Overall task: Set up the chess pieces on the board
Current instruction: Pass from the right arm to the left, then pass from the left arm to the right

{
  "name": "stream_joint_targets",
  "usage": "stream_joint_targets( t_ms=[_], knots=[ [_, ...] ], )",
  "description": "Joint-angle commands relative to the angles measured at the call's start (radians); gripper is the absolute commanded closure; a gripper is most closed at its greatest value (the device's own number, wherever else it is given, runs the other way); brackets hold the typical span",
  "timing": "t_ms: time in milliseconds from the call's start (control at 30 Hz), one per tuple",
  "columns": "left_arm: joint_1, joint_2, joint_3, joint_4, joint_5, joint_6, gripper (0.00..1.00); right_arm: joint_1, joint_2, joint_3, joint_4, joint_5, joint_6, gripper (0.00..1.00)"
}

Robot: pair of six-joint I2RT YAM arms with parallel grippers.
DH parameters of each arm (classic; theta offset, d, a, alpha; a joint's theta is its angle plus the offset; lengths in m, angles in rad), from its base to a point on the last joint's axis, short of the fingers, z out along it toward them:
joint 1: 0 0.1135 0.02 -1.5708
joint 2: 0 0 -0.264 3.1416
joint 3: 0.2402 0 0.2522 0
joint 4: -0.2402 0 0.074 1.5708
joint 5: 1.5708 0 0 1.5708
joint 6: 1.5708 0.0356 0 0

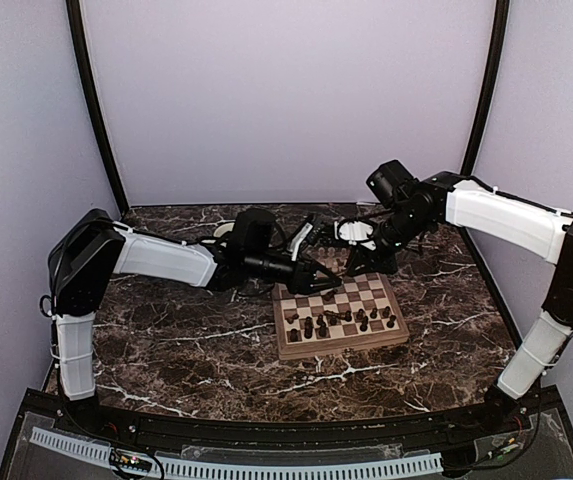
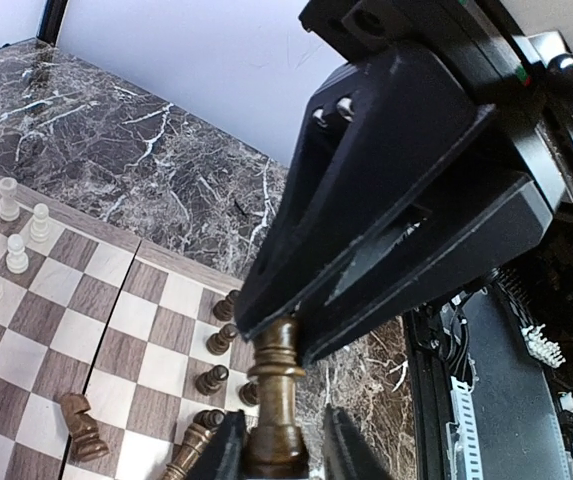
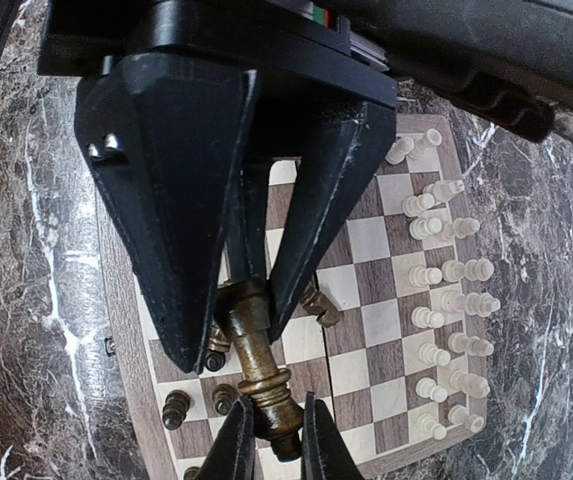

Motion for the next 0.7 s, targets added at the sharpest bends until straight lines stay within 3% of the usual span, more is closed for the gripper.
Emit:
stream_joint_targets(
  t_ms=[0, 100, 267, 467, 667],
  knots=[
    [0.005, -0.004, 0.010, 0.053, 0.070, -0.012, 0.76, 0.012, -0.011, 0.027, 0.016, -0.014, 0.008, 0.89],
    [0.005, -0.002, 0.006, 0.071, 0.077, -0.018, 0.81, 0.014, -0.012, 0.028, 0.020, -0.015, 0.012, 0.87],
    [0.005, -0.014, -0.035, 0.180, 0.077, -0.051, 0.84, -0.013, -0.052, 0.030, 0.018, -0.059, 0.063, 0.70],
    [0.006, -0.066, -0.143, 0.418, -0.001, -0.093, 0.85, -0.216, -0.088, 0.049, 0.059, -0.436, 0.281, 0.52],
    [-0.002, -0.093, -0.154, 0.408, -0.069, -0.020, 0.85, -0.270, -0.039, 0.025, 0.118, -0.682, 0.537, 0.49]
  ],
)
